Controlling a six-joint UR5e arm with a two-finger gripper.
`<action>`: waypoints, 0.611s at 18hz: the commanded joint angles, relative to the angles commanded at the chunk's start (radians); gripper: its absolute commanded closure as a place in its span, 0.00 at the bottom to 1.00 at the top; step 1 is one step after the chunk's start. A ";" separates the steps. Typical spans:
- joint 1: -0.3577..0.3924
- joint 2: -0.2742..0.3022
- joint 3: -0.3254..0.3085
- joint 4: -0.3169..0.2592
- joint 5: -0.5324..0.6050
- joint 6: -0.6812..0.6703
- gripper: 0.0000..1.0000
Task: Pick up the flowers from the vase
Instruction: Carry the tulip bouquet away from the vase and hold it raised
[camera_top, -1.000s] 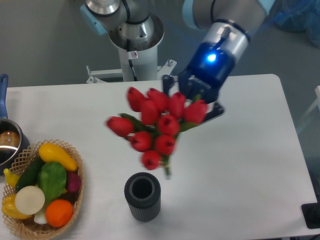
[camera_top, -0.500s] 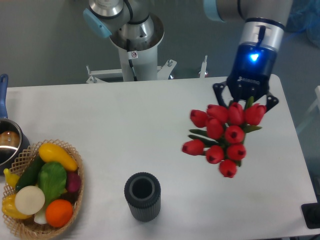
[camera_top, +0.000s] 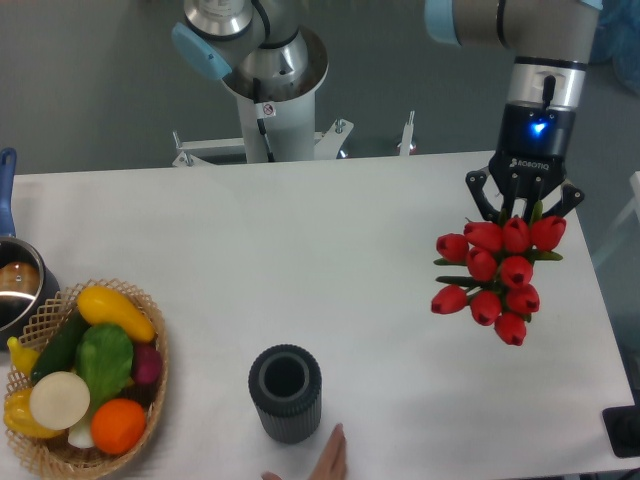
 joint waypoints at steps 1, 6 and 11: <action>-0.002 0.000 0.002 -0.009 0.014 0.002 1.00; -0.017 0.009 0.057 -0.150 0.188 0.086 1.00; -0.104 -0.008 0.107 -0.252 0.367 0.112 1.00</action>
